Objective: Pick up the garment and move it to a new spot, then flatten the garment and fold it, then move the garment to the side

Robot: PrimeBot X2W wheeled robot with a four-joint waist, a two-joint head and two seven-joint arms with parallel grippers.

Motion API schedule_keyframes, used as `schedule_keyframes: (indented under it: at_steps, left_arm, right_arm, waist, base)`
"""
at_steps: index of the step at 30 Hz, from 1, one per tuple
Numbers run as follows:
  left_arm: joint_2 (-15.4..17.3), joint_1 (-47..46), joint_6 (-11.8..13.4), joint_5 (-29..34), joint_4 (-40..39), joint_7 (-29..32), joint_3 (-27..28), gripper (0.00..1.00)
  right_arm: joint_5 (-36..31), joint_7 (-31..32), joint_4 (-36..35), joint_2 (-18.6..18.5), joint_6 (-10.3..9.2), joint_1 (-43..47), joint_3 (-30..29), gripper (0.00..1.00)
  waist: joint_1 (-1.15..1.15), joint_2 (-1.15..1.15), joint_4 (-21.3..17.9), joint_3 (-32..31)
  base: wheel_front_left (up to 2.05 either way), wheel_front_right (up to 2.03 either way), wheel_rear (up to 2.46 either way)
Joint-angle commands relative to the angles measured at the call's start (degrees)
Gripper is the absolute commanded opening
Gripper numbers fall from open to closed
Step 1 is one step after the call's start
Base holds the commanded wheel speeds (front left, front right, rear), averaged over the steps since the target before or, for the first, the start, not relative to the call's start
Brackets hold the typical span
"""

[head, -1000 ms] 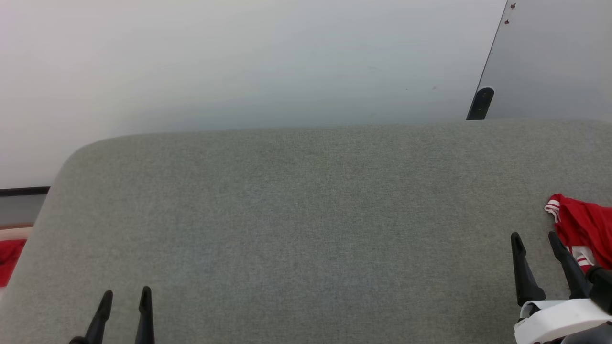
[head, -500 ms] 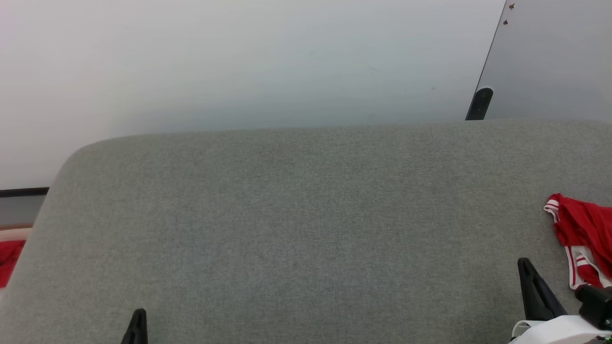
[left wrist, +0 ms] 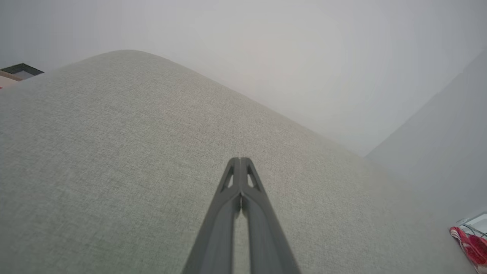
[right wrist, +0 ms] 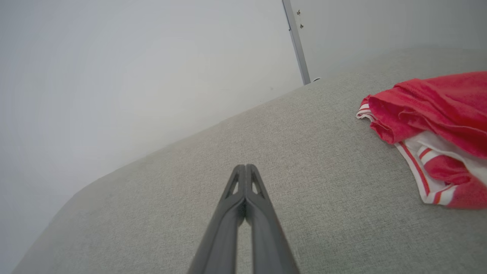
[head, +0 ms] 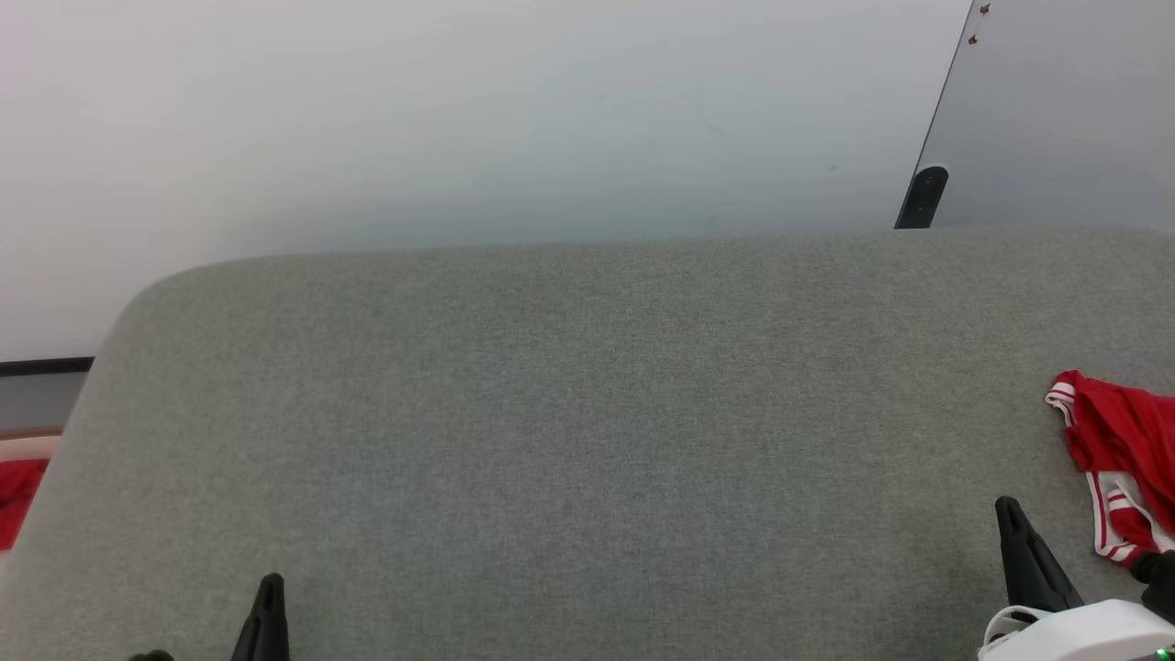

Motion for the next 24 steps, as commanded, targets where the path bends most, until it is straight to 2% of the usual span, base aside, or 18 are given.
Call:
schedule_keyframes:
  at_steps: [1, 24]
  left_arm:
    - [0.2, -1.5, -0.1, -2.1, -0.5, 0.3, 0.3, 0.0]
    - [-1.2, -5.7, -0.3, -19.6, 1.2, 5.4, 0.4, 0.0]
  right_arm:
    - [2.2, 0.2, -0.6, 0.0, -0.01, -1.9, -0.5, 0.0]
    - [20.6, 3.2, 0.7, 1.0, -0.03, -3.6, -1.2, 0.0]
  waist:
    - [0.0, 0.0, 0.0, 0.0]
    - [0.0, 0.0, 0.1, 0.4]
  base:
    - [0.0, 0.0, 0.0]
    - [0.0, 0.0, 0.0]
